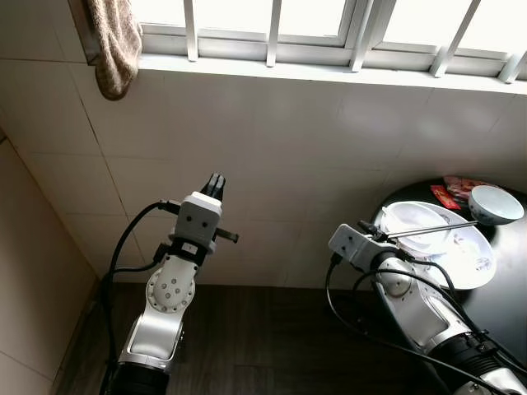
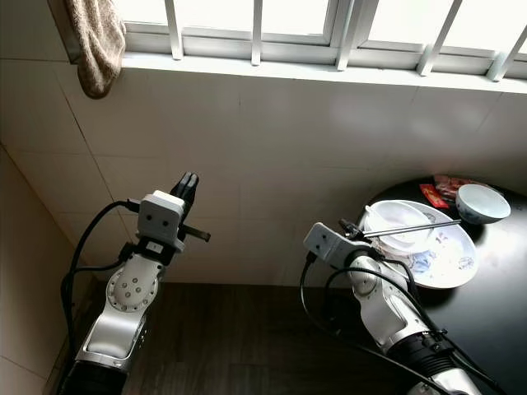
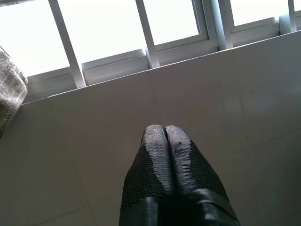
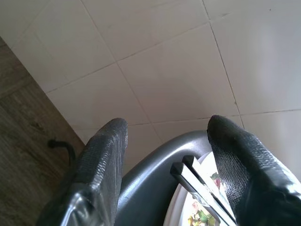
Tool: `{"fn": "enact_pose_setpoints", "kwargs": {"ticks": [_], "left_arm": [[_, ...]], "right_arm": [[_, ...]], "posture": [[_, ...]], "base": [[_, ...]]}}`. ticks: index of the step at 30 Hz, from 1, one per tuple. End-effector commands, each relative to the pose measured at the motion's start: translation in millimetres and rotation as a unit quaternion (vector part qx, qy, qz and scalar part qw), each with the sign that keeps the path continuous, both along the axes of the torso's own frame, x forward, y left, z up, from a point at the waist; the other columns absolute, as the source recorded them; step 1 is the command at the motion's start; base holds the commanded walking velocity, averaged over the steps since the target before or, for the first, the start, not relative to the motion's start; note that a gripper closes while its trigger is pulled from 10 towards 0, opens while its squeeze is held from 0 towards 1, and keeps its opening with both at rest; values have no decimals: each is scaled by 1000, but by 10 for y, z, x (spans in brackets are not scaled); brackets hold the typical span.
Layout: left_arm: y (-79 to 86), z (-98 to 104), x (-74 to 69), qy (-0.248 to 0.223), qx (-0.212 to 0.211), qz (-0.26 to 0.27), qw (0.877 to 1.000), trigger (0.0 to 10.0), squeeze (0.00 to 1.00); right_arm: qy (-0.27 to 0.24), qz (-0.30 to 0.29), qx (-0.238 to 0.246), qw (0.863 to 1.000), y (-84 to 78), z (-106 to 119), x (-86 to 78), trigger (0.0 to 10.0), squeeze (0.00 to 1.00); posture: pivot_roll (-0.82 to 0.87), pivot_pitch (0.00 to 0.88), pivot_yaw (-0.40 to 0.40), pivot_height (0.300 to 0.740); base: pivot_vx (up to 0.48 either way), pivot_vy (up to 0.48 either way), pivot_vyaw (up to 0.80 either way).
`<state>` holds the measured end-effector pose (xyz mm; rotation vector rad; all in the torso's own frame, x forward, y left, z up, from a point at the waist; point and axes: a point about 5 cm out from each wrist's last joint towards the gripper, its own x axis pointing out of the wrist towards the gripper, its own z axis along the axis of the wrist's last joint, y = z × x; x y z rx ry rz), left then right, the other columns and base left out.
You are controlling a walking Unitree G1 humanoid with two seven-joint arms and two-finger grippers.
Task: Kitchen organization
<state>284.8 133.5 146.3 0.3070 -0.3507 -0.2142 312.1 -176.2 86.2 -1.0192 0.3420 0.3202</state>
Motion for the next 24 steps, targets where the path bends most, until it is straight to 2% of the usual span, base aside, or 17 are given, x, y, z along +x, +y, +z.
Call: {"fn": "enact_pose_setpoints", "kwargs": {"ticks": [1, 9, 24], "left_arm": [[-33, -12, 6, 6, 7, -8, 1000, 10000, 0], [-44, -23, 2, 7, 7, -10, 1000, 10000, 0], [-50, -38, -3, 9, 8, -9, 1000, 10000, 0]], "right_arm": [[-15, -2, -21, 1000, -46, 50, 44, 10000, 0], [-42, -6, -62, 997, -133, 68, 91, 10000, 0], [-43, -30, -71, 996, -249, 24, 113, 10000, 0]], "posture": [[-37, 0, -76, 740], [-37, 0, -77, 740], [-35, 0, -80, 740]], "base": [[0, 0, 0], [0, 0, 0], [0, 0, 0]]}}
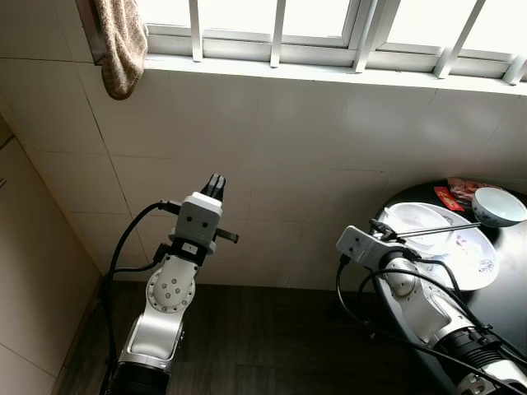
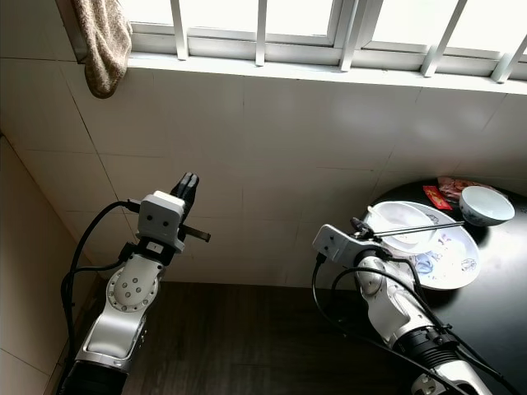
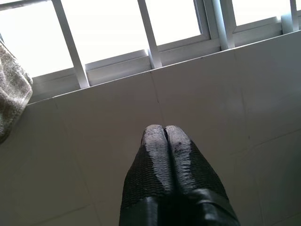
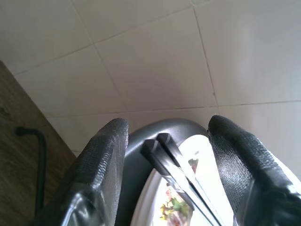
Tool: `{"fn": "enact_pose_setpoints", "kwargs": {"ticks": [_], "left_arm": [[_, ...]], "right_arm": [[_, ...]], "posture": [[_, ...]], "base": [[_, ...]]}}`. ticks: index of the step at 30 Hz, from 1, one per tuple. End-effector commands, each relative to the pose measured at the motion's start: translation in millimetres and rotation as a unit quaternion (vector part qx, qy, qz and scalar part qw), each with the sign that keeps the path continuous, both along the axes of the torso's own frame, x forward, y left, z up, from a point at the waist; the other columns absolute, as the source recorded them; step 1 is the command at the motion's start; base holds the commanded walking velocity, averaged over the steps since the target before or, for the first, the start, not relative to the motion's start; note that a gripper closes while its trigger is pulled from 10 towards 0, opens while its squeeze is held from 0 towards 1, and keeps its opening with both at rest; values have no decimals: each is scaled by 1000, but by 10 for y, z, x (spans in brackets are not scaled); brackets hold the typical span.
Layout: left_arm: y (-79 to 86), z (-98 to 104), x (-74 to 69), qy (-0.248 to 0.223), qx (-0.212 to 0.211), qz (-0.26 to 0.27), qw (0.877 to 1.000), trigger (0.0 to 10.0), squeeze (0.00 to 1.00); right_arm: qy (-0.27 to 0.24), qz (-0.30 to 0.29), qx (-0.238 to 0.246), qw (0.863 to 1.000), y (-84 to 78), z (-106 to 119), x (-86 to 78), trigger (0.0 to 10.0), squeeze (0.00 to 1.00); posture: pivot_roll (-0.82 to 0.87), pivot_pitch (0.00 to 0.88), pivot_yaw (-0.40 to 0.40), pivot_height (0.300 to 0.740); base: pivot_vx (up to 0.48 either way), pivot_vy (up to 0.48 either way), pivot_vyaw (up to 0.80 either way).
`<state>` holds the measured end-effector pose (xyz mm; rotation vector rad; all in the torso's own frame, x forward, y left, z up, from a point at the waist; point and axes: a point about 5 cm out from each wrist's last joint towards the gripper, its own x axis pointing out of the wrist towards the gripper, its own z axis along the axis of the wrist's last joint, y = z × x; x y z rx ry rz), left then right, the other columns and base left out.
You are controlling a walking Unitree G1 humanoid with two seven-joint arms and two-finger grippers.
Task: Kitchen organization
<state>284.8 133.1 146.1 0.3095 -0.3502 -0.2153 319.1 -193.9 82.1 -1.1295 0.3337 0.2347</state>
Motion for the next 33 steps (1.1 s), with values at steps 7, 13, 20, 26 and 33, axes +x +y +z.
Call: {"fn": "enact_pose_setpoints", "kwargs": {"ticks": [7, 13, 20, 26, 33], "left_arm": [[-49, -41, -3, 11, 5, -8, 1000, 10000, 0], [-49, -43, -3, 12, 4, -7, 1000, 10000, 0], [-45, -41, 6, 12, 4, -6, 1000, 10000, 0], [-42, -44, 6, 12, 5, -6, 1000, 10000, 0], [-41, -52, 4, 14, 6, -6, 1000, 10000, 0]], "right_arm": [[-20, -13, -12, 1000, -90, 65, 46, 8353, 0], [-30, -15, -10, 999, -96, 69, 46, 0, 0], [-54, -15, -32, 998, -123, 99, 64, 0, 0], [-91, -11, -63, 994, -120, 156, 66, 0, 0], [-184, -15, -103, 977, -115, 387, 95, 0, 0]], "posture": [[-38, 0, -80, 740], [-39, 0, -81, 740], [-40, 0, -80, 740], [-40, 0, -80, 740], [-43, 0, -76, 740]], "base": [[0, 0, 0], [0, 0, 0], [0, 0, 0], [0, 0, 0], [0, 0, 0]]}}
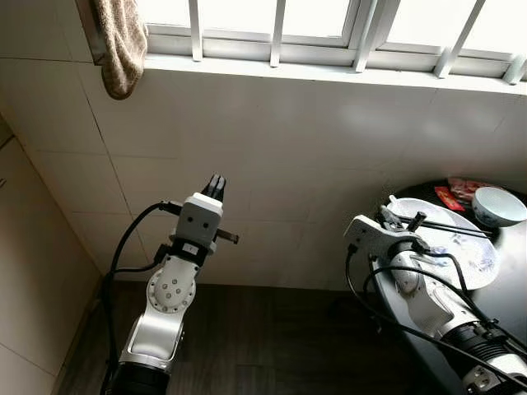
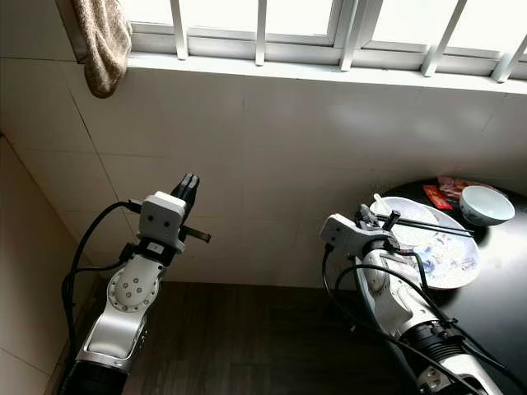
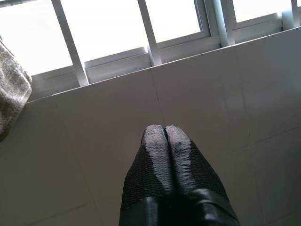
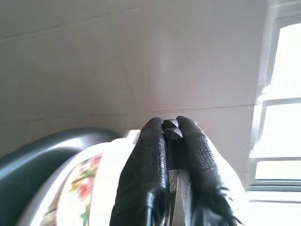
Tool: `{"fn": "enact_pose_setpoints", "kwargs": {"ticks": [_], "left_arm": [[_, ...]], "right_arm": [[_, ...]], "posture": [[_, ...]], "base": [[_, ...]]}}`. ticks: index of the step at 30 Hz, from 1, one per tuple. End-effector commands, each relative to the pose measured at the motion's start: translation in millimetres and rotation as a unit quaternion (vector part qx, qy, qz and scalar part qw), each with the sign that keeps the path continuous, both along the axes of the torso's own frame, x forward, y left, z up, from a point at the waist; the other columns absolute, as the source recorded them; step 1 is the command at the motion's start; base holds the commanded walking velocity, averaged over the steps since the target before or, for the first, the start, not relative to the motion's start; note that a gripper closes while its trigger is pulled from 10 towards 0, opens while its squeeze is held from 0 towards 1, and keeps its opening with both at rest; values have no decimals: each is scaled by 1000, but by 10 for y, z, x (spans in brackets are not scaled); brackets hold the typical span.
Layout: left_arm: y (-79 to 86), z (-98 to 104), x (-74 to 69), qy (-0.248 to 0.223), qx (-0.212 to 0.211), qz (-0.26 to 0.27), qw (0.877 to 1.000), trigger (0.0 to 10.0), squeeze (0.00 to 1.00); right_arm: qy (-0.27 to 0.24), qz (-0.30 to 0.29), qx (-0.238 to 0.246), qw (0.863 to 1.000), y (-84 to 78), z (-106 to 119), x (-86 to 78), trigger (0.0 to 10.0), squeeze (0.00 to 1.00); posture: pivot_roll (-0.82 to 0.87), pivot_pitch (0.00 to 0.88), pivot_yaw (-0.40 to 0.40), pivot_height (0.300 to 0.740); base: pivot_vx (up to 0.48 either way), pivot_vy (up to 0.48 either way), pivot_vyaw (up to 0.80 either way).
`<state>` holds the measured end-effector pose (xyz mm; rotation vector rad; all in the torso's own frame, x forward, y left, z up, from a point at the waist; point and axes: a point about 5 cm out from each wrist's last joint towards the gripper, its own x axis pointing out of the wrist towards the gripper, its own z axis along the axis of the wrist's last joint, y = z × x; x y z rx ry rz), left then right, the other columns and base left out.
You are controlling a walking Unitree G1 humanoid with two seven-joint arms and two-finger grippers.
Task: Kitchen organization
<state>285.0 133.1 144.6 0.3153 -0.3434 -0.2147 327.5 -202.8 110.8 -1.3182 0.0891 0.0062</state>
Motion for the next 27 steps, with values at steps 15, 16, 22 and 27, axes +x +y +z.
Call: {"fn": "enact_pose_setpoints", "kwargs": {"ticks": [15, 16, 22, 27], "left_arm": [[-52, -44, 9, 11, 3, -8, 1000, 10000, 0], [-53, -44, 9, 11, 3, -8, 1000, 10000, 0], [-56, -44, 13, 10, 2, -8, 1000, 10000, 0], [-53, -46, 14, 10, 2, -8, 1000, 10000, 0]], "right_arm": [[-145, 73, 54, 985, 308, 486, -13, 0, 0], [-149, 84, 69, 983, 355, 506, -24, 0, 0], [-147, 126, 120, 974, 564, 563, -71, 1451, 0], [-170, 166, 136, 962, 674, 663, -118, 3529, 0]], "posture": [[-47, 0, -78, 740], [-47, 0, -78, 740], [-48, 0, -79, 740], [-46, 0, -80, 740]], "base": [[0, 0, 0], [0, 0, 0], [0, 0, 0], [0, 0, 0]]}}
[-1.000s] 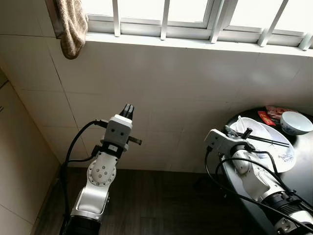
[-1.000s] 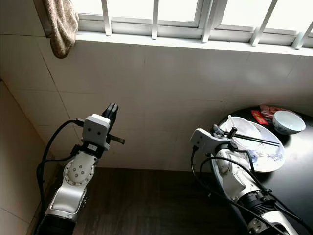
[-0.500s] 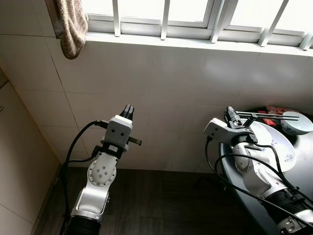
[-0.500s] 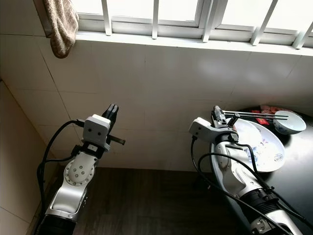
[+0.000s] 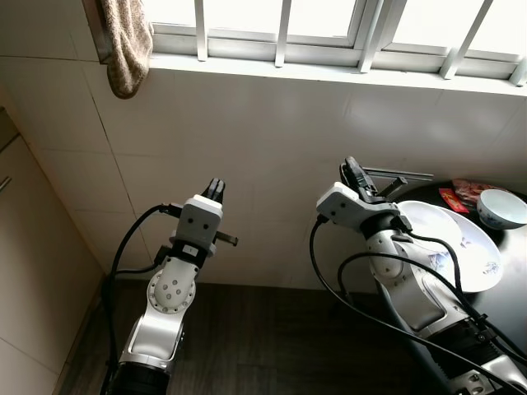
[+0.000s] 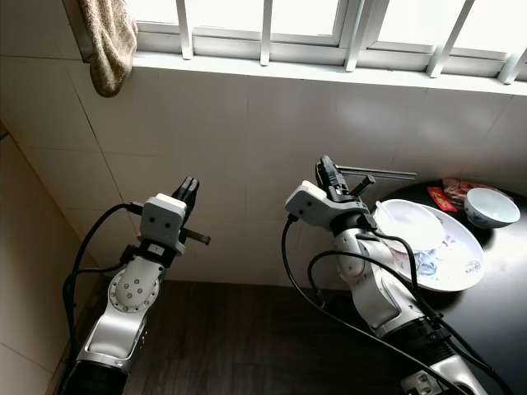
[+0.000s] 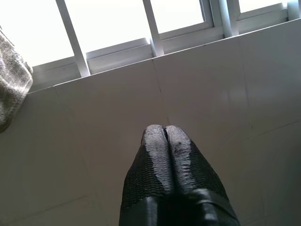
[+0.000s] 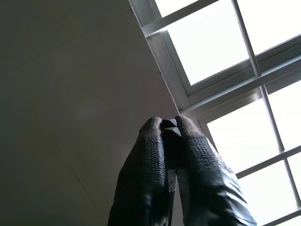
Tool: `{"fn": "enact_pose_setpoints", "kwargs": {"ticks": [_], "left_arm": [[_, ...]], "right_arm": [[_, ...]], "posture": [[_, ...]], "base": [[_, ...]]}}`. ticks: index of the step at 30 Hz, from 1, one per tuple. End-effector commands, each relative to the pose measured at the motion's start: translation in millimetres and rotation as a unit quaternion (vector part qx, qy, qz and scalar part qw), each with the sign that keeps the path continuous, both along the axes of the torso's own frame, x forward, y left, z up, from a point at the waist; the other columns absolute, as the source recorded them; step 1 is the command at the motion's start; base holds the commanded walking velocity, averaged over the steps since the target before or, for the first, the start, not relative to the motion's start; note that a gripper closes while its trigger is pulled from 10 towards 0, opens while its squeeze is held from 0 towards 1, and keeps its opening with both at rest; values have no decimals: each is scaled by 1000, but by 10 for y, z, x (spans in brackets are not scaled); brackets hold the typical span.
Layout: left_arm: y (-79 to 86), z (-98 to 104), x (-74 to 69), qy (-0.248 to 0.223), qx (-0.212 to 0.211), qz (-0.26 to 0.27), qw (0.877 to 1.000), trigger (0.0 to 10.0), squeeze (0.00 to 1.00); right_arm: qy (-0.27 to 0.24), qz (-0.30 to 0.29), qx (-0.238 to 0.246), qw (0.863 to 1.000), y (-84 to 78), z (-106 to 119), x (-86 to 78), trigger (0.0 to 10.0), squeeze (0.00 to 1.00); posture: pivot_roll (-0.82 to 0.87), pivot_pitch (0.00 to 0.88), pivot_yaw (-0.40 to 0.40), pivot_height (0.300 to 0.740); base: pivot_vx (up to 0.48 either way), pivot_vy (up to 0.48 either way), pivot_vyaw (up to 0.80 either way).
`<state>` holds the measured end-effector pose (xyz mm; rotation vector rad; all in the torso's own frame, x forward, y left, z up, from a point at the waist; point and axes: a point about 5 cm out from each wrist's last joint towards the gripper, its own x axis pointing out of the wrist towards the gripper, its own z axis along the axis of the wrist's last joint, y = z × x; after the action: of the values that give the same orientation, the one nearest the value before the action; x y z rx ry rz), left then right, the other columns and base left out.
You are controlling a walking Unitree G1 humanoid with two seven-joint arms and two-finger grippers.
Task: Kitchen organization
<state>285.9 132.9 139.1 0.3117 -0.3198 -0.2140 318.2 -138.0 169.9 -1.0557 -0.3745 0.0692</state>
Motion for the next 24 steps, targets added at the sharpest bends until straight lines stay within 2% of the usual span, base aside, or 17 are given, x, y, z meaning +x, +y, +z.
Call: {"fn": "enact_pose_setpoints", "kwargs": {"ticks": [1, 2, 6, 12, 15, 17, 19, 23, 24], "left_arm": [[-51, 9, 6, -2, 3, -10, 1000, 10000, 0], [-52, 10, 7, -2, 3, -10, 1000, 10000, 0], [-51, 12, 11, -3, 3, -9, 1000, 10000, 0], [-50, 14, 10, -4, 3, -9, 1000, 10000, 0], [-53, 28, 10, -6, -3, -9, 1000, 10000, 0], [-57, 32, 7, -8, -7, -10, 1000, 10000, 0], [-58, 33, 7, -7, -11, -11, 1000, 10000, 0], [-61, 31, 5, -5, -14, -11, 1000, 10000, 0], [-61, 31, 5, -5, -14, -11, 1000, 10000, 0]], "right_arm": [[-14, 14, 12, 1000, 26, 72, -25, 3529, 0], [-17, 28, 17, 999, 66, 96, -36, 10000, 0], [-24, 68, 26, 997, 198, 149, -80, 10000, 0], [-10, 92, 41, 995, 274, 124, -107, 10000, 0], [35, 104, 106, 988, 296, 60, -126, 10000, 0], [63, 115, 157, 979, 317, 31, -146, 10000, 0], [72, 122, 173, 975, 333, 30, -156, 10000, 0], [110, 133, 232, 957, 360, -27, -178, 10000, 0], [110, 133, 232, 957, 360, -27, -178, 10000, 0]], "posture": [[-46, 0, -80, 740], [-47, 0, -80, 740], [-45, 0, -80, 740], [-44, 0, -80, 740], [-42, 0, -82, 740], [-41, 0, -82, 740], [-41, 0, -82, 740], [-36, 0, -86, 740], [-36, 0, -86, 740]], "base": [[0, 0, 0], [0, 0, 0], [0, 0, 600], [0, 0, 800], [0, 0, 800], [0, 0, 800], [0, 0, 800], [0, 0, 800], [0, 0, 800]]}}
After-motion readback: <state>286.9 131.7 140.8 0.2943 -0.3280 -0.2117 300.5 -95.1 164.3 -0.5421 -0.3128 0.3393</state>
